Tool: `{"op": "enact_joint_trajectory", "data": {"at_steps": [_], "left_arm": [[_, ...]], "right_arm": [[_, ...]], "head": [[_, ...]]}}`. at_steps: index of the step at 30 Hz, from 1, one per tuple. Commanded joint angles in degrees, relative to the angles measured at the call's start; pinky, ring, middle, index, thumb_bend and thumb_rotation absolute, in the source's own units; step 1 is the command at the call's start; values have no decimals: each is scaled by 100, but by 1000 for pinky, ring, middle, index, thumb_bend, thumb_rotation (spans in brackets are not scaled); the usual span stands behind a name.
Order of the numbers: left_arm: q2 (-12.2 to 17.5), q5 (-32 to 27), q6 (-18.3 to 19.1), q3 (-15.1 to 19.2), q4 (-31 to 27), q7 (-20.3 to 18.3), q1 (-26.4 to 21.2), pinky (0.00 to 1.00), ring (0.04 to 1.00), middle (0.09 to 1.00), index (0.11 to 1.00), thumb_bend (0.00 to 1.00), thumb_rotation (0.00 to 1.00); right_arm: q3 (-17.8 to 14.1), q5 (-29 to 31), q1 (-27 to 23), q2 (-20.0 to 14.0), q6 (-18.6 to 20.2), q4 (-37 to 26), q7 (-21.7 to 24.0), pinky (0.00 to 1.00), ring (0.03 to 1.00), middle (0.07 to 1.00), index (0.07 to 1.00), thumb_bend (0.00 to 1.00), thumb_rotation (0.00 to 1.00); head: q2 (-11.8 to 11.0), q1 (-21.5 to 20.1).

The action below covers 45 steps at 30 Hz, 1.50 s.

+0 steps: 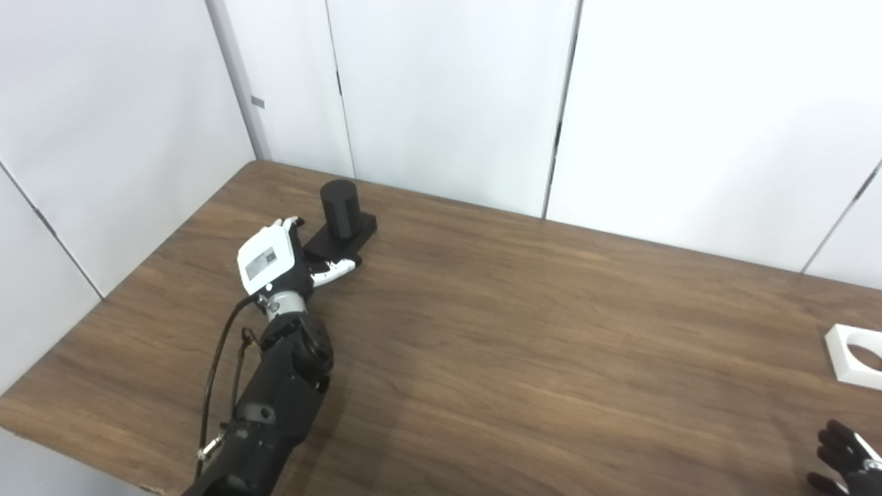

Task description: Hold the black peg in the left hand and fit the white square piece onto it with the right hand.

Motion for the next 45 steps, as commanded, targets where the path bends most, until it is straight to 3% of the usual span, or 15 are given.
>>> {"op": "enact_joint_trajectory", "data": {"at_steps": [1, 16, 20, 24, 27, 29, 34, 39, 45], "left_arm": [[230, 35, 15, -45, 46, 112, -337, 900, 902, 879, 809, 964, 506], [305, -397, -276, -269, 729, 489, -658, 897, 878, 843, 736, 944, 430], [307, -520, -468, -277, 857, 703, -689, 880, 854, 802, 625, 890, 336], [269, -718, -778, -188, 938, 985, -677, 862, 826, 759, 552, 855, 222], [255, -821, -918, -160, 963, 1144, -655, 851, 814, 736, 497, 593, 99], [253, -859, -944, -158, 973, 1228, -648, 851, 807, 723, 486, 538, 73], [261, -1013, -1023, -126, 917, 1272, -597, 799, 811, 708, 480, 521, 53], [276, -1116, -1091, -97, 805, 1240, -517, 768, 800, 702, 480, 521, 50], [254, -1121, -1014, -183, 67, 941, -130, 721, 781, 696, 482, 519, 48]], "right_arm": [[37, -6, -37, -5, -45, -26, 70, 821, 871, 866, 872, 618, 1000], [68, 112, -7, 69, -44, -109, 69, 883, 889, 871, 877, 569, 1000], [66, 243, -21, 33, -218, -11, 103, 826, 884, 889, 899, 547, 1000], [62, 206, -25, 5, -282, 61, 95, 845, 888, 894, 905, 541, 1000], [58, 179, -22, -12, -325, 96, 98, 830, 881, 895, 907, 529, 1000], [52, 194, -19, -14, -345, 112, 108, 837, 887, 897, 910, 518, 1000], [40, 251, -12, 1, -334, 116, 129, 859, 900, 896, 913, 514, 1000], [44, 202, -31, 36, -295, 121, 101, 806, 883, 896, 909, 513, 1000], [73, 87, -17, 94, -73, -7, 76, 941, 910, 900, 910, 518, 1000]], "head": [[1, 0], [21, -66], [24, -75], [25, -84], [25, -84], [31, -99], [31, -99], [62, -180], [111, -320]]}}
